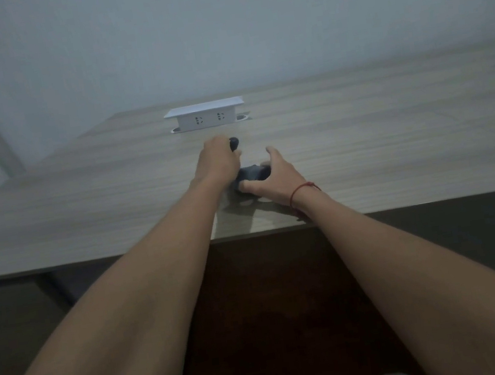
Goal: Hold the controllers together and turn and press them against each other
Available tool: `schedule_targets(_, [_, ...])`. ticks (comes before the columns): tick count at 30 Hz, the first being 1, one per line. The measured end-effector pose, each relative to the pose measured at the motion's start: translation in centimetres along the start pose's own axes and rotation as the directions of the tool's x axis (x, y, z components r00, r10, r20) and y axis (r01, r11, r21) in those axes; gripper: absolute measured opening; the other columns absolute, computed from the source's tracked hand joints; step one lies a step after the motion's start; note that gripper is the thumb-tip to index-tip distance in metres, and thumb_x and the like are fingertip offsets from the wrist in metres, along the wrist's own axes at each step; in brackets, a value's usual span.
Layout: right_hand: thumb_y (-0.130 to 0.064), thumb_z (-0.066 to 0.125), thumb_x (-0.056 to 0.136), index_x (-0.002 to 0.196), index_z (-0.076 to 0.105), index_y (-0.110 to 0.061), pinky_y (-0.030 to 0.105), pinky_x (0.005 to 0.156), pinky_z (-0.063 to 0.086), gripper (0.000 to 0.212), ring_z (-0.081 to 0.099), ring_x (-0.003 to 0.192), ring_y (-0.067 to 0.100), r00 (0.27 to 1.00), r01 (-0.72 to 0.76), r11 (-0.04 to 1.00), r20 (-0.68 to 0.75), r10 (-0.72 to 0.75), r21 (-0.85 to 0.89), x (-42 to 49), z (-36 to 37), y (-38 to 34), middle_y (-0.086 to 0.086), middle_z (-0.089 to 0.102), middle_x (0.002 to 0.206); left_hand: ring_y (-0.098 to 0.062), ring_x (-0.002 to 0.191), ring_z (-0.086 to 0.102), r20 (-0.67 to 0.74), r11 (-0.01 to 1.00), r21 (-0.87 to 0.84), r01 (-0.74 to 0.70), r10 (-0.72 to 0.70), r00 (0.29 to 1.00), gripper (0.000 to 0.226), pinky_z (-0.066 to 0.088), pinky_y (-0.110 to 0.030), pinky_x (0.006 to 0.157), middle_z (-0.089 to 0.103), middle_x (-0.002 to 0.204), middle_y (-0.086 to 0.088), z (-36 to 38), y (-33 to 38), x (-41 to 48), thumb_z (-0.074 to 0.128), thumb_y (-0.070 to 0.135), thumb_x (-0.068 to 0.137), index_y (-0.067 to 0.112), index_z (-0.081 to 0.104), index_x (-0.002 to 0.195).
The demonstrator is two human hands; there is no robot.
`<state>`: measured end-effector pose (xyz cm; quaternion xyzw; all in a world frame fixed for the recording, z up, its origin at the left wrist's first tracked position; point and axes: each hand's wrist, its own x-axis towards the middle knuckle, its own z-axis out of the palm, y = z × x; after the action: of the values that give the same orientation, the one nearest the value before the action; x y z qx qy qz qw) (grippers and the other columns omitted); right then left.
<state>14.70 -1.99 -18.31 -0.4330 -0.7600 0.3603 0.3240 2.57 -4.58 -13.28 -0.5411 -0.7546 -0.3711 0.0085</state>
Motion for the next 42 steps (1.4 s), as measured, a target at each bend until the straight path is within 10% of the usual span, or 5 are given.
schedule_targets(6, [-0.057,0.075,0.058,0.148,0.01,-0.023,0.047,0.101,0.042,0.116,0.043,0.127,0.03,0.999,0.005,0.999,0.047,-0.007,0.048,0.8,-0.5,0.3,0.01,0.04,0.146,-0.017,0.075,0.051,-0.163,0.964,-0.195,-0.181,0.15,0.975,0.015,0.033,-0.02,0.063,0.057,0.081,-0.003,-0.2,0.6,-0.6,0.057,0.021,0.093,0.015,0.054,0.08])
schedule_targets(11, [-0.045,0.077,0.067,0.145,0.025,-0.017,0.033,0.093,0.039,0.099,0.042,0.127,0.025,0.996,0.001,0.997,0.09,-0.008,0.08,1.5,-1.0,0.8,0.009,0.037,0.147,-0.027,0.087,0.058,-0.01,0.996,-0.051,-0.073,0.072,0.997,0.016,0.041,-0.03,0.071,0.06,0.095,-0.014,-0.9,0.7,0.3,0.056,0.02,0.094,0.007,0.058,0.085])
schedule_targets(23, [-0.047,0.079,0.063,0.108,0.052,-0.019,0.026,0.069,0.048,0.06,0.058,0.087,0.015,0.996,0.063,0.998,0.057,-0.062,-0.01,1.5,-0.4,0.7,0.0,0.06,0.102,-0.035,0.1,0.065,0.078,0.937,-0.343,0.071,-0.047,0.996,0.032,0.054,-0.035,0.086,0.068,0.104,-0.024,-1.7,0.8,0.8,0.063,0.024,0.09,-0.007,0.066,0.097])
schedule_targets(30, [-0.043,0.078,0.067,0.148,0.014,-0.015,0.042,0.1,0.043,0.107,0.044,0.125,0.028,0.997,0.018,1.0,0.071,-0.018,0.001,1.2,-0.6,0.7,0.011,0.037,0.146,-0.031,0.092,0.063,-0.015,0.952,-0.302,0.048,-0.055,0.998,0.027,0.054,-0.035,0.08,0.069,0.104,-0.02,-1.0,0.2,0.7,0.063,0.023,0.089,-0.004,0.066,0.094])
schedule_targets(42, [-0.067,0.075,0.051,0.11,0.051,-0.025,0.022,0.069,0.045,0.076,0.053,0.086,0.005,0.997,0.073,0.997,0.02,-0.072,-0.036,1.3,-0.3,1.0,-0.008,0.056,0.103,-0.022,0.077,0.066,-0.068,0.895,-0.416,0.16,-0.206,0.976,0.019,0.054,-0.031,0.07,0.071,0.088,-0.012,0.2,-3.3,-0.8,0.066,0.027,0.087,0.008,0.067,0.084])
